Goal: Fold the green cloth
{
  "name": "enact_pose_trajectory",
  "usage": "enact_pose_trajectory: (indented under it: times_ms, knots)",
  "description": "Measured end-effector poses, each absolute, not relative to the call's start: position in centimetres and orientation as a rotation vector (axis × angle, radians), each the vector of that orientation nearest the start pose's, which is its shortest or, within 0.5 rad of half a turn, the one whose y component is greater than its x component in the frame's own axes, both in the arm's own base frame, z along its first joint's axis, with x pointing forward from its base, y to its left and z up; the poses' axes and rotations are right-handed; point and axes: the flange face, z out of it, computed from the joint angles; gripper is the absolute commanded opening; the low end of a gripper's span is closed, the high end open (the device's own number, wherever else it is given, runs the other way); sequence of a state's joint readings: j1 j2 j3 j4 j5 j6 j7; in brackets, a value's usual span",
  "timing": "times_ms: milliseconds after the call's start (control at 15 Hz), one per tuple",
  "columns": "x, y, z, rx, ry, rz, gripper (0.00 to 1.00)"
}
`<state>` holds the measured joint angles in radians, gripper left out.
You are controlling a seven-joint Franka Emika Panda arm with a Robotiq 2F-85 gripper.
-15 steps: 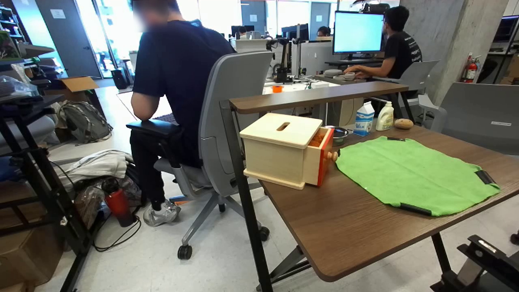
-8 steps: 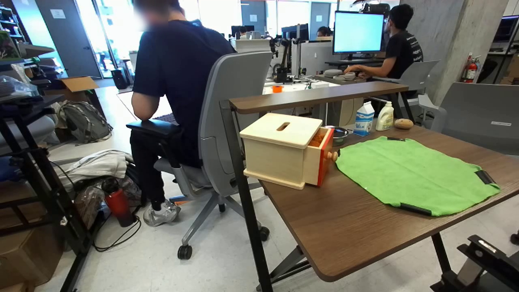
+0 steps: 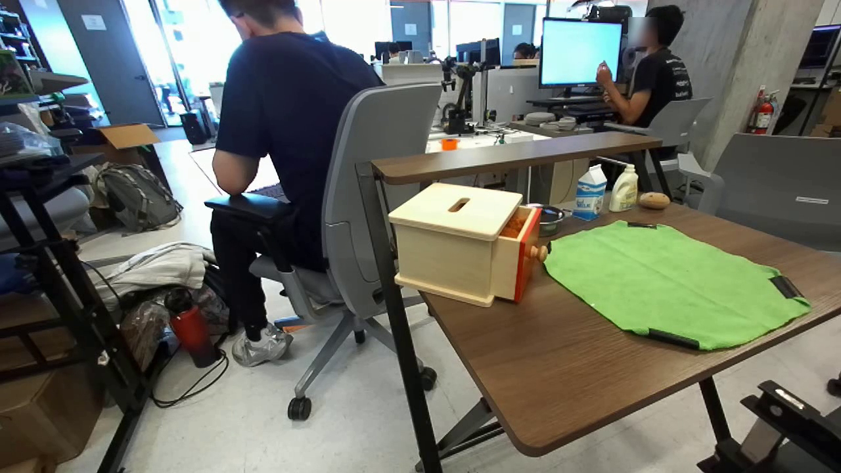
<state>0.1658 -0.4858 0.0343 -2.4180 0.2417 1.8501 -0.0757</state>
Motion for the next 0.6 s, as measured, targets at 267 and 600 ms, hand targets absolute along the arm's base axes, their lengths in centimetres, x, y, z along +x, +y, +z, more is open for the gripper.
enact_pose_trajectory:
  times_ms: [267, 600]
  knots:
    - [38.9, 8.0, 44.6, -2.948, -0.188, 0.209, 1.00]
    - [41.7, 6.3, 38.8, -3.092, -0.041, 0.298, 1.00]
